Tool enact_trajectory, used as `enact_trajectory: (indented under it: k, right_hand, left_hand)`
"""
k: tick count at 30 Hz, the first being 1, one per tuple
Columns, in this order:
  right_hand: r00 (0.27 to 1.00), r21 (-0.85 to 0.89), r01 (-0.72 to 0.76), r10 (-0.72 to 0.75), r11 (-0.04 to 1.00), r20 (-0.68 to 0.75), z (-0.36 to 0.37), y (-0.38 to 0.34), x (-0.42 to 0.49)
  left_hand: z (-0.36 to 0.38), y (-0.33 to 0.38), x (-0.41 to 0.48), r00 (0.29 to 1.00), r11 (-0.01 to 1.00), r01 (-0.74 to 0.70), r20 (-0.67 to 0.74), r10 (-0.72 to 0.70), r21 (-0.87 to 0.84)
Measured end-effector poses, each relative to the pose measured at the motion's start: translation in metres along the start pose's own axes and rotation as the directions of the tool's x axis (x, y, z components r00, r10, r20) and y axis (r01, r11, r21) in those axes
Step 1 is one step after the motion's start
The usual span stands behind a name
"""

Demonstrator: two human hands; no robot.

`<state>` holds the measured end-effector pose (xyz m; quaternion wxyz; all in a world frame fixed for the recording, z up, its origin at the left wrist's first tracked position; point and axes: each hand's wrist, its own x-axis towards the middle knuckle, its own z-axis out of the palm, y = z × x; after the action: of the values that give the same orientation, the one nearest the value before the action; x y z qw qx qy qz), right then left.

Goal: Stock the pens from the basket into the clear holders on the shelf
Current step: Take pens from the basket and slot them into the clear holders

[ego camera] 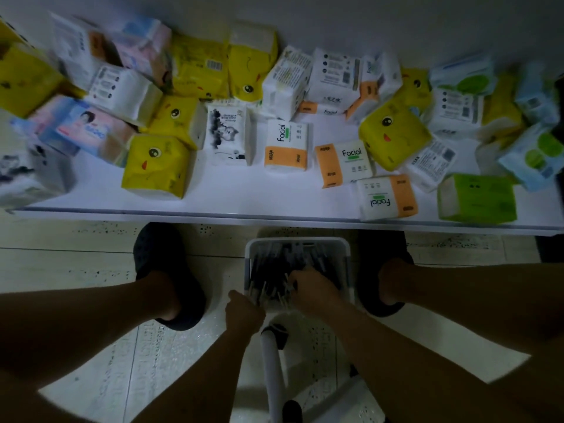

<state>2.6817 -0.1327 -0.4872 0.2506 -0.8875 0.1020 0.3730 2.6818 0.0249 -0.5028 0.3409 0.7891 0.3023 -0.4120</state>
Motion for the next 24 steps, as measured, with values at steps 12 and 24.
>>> enact_trajectory:
  k: [12, 24]
  right_hand:
    - [0.981, -0.364, 0.091, -0.021, 0.927, 0.192, 0.012, -0.015, 0.011]
    - [0.977, 0.077, -0.207, 0.210, 0.975, -0.031, 0.007, -0.019, 0.014]
  left_hand:
    - [-0.040, 0.036, -0.019, 0.980, 0.989, 0.067, 0.196, -0.041, -0.130]
    - [-0.068, 0.037, -0.047, 0.970, 0.999, 0.013, 0.241, -0.006, -0.030]
